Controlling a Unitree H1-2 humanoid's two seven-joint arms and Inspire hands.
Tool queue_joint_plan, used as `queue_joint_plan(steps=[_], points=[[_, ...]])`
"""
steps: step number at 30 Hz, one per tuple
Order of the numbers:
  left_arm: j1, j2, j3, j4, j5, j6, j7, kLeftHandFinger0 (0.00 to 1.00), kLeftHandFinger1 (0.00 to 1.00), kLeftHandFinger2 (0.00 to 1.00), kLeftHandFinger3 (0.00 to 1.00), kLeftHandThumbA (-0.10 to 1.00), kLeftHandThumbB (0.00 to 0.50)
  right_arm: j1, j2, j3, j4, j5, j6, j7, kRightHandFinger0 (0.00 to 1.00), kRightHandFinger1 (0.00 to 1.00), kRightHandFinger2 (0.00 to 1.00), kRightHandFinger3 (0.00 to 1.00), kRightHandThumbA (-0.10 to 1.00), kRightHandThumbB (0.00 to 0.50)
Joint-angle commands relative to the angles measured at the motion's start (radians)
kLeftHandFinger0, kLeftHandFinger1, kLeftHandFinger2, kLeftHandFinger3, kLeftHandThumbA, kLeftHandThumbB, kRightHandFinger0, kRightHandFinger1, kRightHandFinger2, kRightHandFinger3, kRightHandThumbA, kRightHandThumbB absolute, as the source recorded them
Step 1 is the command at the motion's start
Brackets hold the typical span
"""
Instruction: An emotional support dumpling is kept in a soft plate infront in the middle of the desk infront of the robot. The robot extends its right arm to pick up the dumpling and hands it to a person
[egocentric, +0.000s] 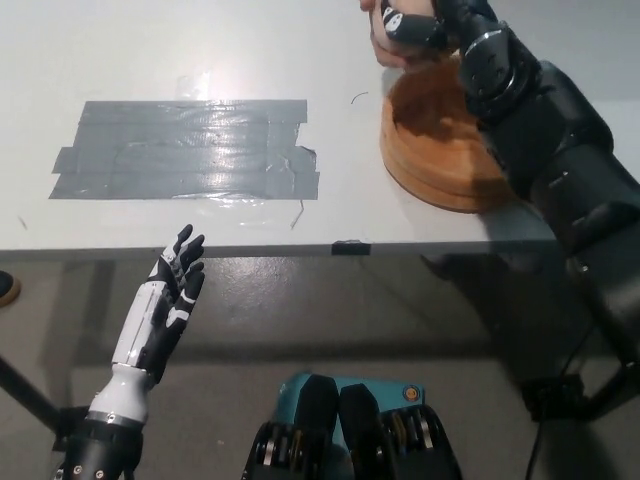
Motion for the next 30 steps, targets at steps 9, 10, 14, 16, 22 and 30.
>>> queue_joint_plan(steps=[9, 10, 14, 16, 22, 30], points=[[-0.020, 0.011, -0.008, -0.033, 0.021, -0.022, -0.008, 1.00, 1.00, 1.00, 1.00, 0.85, 0.344, -0.100, -0.018, 0.076, -0.001, -0.075, 0.003, 0.131, 1.00, 1.00, 1.00, 1.00, 0.87, 0.500], [-0.020, 0.011, -0.008, -0.032, 0.018, -0.021, -0.009, 1.00, 1.00, 1.00, 1.00, 0.86, 0.346, -0.100, -0.021, 0.078, -0.005, -0.077, 0.001, 0.130, 1.00, 1.00, 1.00, 1.00, 0.89, 0.500], [-0.020, 0.012, -0.007, -0.036, 0.013, -0.016, -0.013, 1.00, 1.00, 1.00, 1.00, 0.85, 0.345, -0.102, -0.033, 0.068, -0.018, -0.072, -0.006, 0.134, 1.00, 1.00, 1.00, 1.00, 0.95, 0.500], [-0.022, 0.016, -0.007, -0.035, 0.022, -0.018, -0.011, 1.00, 1.00, 1.00, 1.00, 0.86, 0.338, -0.112, -0.045, 0.048, -0.028, -0.055, -0.014, 0.148, 1.00, 1.00, 1.00, 1.00, 0.89, 0.500], [-0.022, 0.014, -0.004, -0.037, 0.018, -0.014, -0.011, 1.00, 1.00, 1.00, 1.00, 0.85, 0.343, -0.124, -0.084, -0.033, -0.120, 0.001, -0.061, 0.179, 1.00, 1.00, 1.00, 1.00, 0.87, 0.500], [-0.043, 0.015, -0.002, -0.022, 0.016, -0.024, -0.011, 1.00, 1.00, 1.00, 1.00, 0.84, 0.338, -0.018, -0.185, -0.138, -0.544, 0.031, -0.024, 0.230, 1.00, 1.00, 1.00, 1.00, 0.91, 0.499]])
